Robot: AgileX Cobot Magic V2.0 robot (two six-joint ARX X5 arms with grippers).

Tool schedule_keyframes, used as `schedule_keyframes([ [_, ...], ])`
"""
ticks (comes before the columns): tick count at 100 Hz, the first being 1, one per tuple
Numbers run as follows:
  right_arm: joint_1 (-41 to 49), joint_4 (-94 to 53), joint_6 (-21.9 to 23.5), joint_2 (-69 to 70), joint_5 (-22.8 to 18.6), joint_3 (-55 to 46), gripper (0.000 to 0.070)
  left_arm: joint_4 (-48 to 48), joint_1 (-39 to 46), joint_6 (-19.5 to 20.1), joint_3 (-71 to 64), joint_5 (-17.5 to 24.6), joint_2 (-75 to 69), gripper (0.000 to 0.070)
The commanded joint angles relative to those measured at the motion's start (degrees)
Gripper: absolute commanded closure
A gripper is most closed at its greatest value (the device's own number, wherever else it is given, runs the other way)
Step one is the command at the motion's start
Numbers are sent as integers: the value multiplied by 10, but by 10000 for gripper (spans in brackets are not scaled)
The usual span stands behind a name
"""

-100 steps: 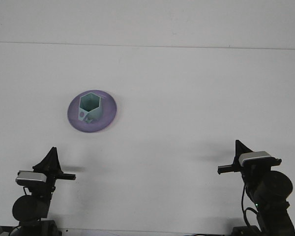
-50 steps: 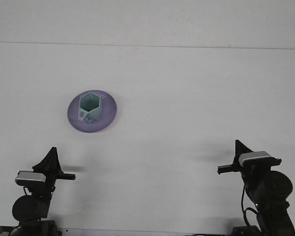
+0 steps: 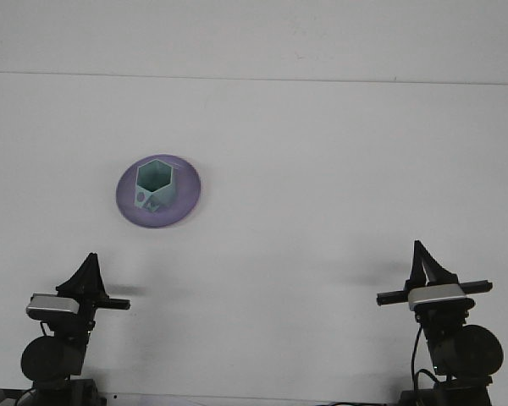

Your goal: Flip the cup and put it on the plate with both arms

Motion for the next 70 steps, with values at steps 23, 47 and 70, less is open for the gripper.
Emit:
schedule_keyframes([
  [23,-38,0,-15,-131,-13,-142,693,7,1,-1,-12,-1,0,685],
  [47,-48,-8,-17,-163,-19,-180,693,7,1,-1,-11,-1,0,685],
  [70,-47,9,-19,-163,-22,-179,692,6,1,-1,-11,-1,0,685],
])
